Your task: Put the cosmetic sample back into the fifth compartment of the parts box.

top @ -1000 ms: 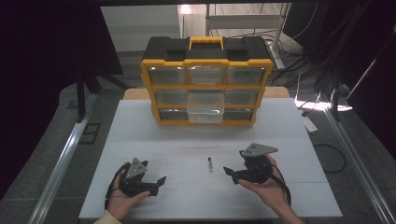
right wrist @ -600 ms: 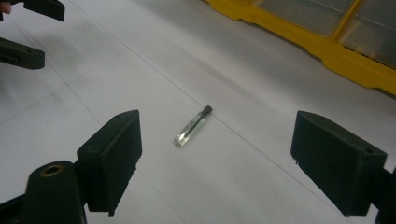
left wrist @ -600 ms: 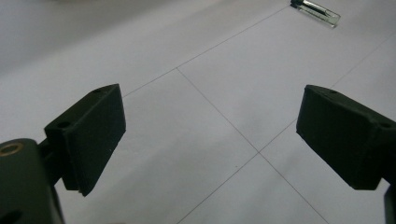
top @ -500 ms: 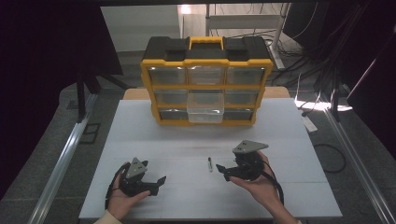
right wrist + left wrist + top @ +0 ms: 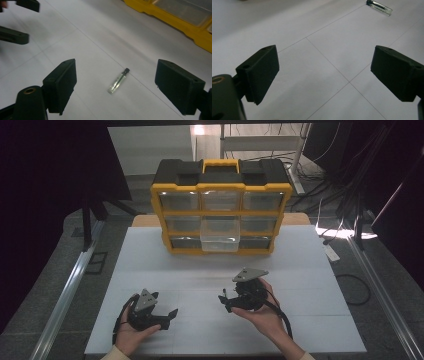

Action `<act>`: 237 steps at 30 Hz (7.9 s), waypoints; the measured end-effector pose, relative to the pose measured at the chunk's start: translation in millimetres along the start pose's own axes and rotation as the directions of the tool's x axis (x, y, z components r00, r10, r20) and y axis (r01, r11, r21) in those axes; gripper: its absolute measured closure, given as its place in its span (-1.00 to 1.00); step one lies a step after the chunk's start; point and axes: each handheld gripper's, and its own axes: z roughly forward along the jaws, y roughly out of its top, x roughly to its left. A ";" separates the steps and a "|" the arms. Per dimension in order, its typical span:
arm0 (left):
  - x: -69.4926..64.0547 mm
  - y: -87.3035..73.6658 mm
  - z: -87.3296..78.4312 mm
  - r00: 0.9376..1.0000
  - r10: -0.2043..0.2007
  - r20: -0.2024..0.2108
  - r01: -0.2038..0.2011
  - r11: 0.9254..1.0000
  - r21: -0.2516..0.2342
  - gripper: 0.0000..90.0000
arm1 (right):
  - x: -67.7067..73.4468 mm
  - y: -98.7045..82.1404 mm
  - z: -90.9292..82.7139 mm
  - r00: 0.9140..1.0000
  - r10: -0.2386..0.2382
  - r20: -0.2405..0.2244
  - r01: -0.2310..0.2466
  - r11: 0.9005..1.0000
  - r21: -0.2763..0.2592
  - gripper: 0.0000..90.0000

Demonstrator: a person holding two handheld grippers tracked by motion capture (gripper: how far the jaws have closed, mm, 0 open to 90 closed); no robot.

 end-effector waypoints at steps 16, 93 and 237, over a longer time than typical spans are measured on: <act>0.8 -0.3 0.1 1.000 0.002 0.001 -0.002 1.000 -0.001 -0.81 | -3.5 0.6 22.8 0.997 0.061 0.044 -0.063 0.997 0.050 -0.61; 0.6 -0.6 -0.4 1.000 0.012 0.002 -0.012 1.000 -0.003 -0.80 | -0.8 -8.7 76.7 0.992 0.060 0.107 -0.085 0.966 0.245 0.80; -1.5 0.6 1.1 1.000 0.024 -0.003 -0.025 1.000 -0.016 -0.80 | -46.8 97.6 -70.8 0.995 0.094 -0.027 -0.097 0.927 -0.363 0.80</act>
